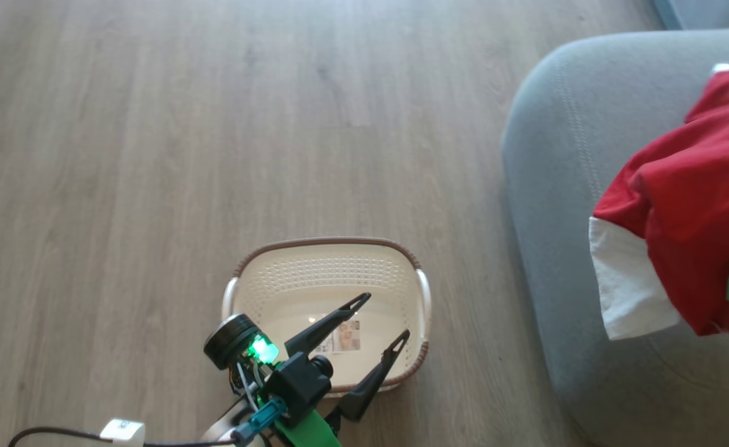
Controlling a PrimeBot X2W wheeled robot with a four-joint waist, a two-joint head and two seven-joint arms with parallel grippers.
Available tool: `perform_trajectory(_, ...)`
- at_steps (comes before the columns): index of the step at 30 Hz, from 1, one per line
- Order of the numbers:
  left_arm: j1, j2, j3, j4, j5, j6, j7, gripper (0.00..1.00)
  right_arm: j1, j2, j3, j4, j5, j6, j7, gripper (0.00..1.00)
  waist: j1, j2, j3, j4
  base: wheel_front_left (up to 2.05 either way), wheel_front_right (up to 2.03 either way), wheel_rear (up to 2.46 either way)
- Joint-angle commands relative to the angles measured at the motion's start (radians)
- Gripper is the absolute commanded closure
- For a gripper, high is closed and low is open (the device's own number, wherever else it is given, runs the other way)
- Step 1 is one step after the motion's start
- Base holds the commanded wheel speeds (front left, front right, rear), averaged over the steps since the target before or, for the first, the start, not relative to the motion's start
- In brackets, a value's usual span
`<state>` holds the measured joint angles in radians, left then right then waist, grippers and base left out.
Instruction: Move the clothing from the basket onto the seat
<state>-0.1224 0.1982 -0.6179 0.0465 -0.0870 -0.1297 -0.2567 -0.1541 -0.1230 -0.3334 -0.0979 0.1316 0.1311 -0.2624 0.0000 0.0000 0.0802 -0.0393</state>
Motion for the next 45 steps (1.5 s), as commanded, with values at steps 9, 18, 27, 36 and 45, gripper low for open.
perform_trajectory(9, -0.047, 0.015, 0.009, -0.045, 0.003, -0.001, -0.005, 0.00, -0.011, 0.008, -0.030, -0.075, -0.021, 0.000, 0.001, 1.00, 0.0000, 0.0000, 0.038, -0.137, 0.00, 0.00, 0.00)
perform_trajectory(18, -0.054, 0.015, -0.014, -0.052, 0.009, -0.001, -0.005, 0.00, 0.011, 0.032, -0.066, -0.090, -0.021, 0.000, 0.001, 1.00, 0.0000, 0.0000, 0.055, -0.246, 0.00, 0.00, 0.00)
perform_trajectory(27, -0.066, 0.020, -0.025, -0.057, 0.015, -0.001, -0.005, 0.00, 0.021, 0.048, -0.068, -0.095, -0.026, 0.000, 0.001, 1.00, 0.0000, 0.0000, 0.075, -0.286, 0.00, 0.00, 0.00)
perform_trajectory(36, -0.085, 0.030, -0.036, -0.066, 0.015, -0.001, -0.005, 0.00, 0.012, 0.060, -0.079, -0.105, -0.027, 0.000, 0.001, 1.00, 0.0000, 0.0000, 0.119, -0.278, 0.00, 0.00, 0.00)
perform_trajectory(45, -0.132, 0.100, -0.061, -0.089, 0.016, -0.001, -0.005, 0.00, -0.127, 0.026, -0.085, -0.113, -0.004, 0.000, 0.001, 1.00, 0.0000, 0.0000, 0.274, -0.303, 0.00, 0.00, 0.00)
